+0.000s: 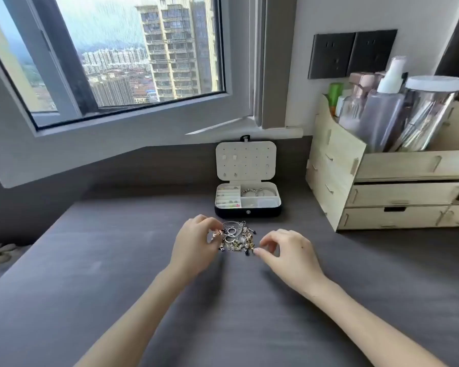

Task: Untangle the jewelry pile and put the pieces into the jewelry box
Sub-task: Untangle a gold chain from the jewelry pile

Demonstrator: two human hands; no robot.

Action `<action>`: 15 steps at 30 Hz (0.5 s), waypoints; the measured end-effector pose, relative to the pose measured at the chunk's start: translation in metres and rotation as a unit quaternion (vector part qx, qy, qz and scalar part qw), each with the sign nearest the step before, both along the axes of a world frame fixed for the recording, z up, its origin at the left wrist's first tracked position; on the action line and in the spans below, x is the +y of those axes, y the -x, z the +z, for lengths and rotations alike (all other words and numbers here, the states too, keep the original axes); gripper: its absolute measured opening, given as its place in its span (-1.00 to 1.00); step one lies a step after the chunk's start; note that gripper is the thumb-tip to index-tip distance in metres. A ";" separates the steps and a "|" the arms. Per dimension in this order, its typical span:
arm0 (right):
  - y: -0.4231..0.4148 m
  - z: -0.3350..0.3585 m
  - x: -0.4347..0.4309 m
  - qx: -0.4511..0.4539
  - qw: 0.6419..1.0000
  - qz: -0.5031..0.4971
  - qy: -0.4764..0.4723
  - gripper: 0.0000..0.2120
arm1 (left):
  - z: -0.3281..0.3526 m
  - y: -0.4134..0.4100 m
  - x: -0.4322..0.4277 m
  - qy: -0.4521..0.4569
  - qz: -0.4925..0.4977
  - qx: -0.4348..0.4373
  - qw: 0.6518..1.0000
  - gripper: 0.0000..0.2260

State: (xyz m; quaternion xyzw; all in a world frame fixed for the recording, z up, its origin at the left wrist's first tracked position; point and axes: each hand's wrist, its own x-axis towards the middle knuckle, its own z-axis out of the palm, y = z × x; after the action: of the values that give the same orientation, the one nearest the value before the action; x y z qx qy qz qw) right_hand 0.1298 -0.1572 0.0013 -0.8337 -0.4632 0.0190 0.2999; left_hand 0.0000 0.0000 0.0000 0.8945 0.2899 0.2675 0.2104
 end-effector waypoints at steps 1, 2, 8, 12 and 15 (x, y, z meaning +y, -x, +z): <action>-0.001 -0.002 0.005 -0.003 1.000 0.000 -0.004 -0.77 | -0.004 -0.003 0.004 -0.008 -0.001 0.002 1.000 -0.90; -0.002 -0.003 0.010 -0.012 1.000 -0.008 -0.010 -0.75 | -0.005 -0.005 0.006 -0.014 0.002 0.009 1.000 -0.89; -0.006 -0.014 0.024 -0.045 0.999 0.011 -0.009 -0.85 | -0.011 -0.003 0.015 0.005 -0.038 0.008 0.999 -0.86; -0.018 -0.015 0.020 -0.057 0.998 -0.020 0.000 -0.89 | -0.014 0.011 0.025 0.010 -0.031 0.010 0.999 -0.84; -0.027 -0.014 0.017 -0.061 0.997 -0.044 0.003 -0.88 | -0.013 0.019 0.030 0.008 -0.029 0.011 0.999 -0.84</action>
State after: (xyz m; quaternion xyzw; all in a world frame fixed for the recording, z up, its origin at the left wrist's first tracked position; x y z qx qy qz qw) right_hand 0.1568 -0.1406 -0.0124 -0.8541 -0.4430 -0.0437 0.2689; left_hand -0.0191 0.0304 -0.0127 0.9039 0.2682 0.2487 0.2217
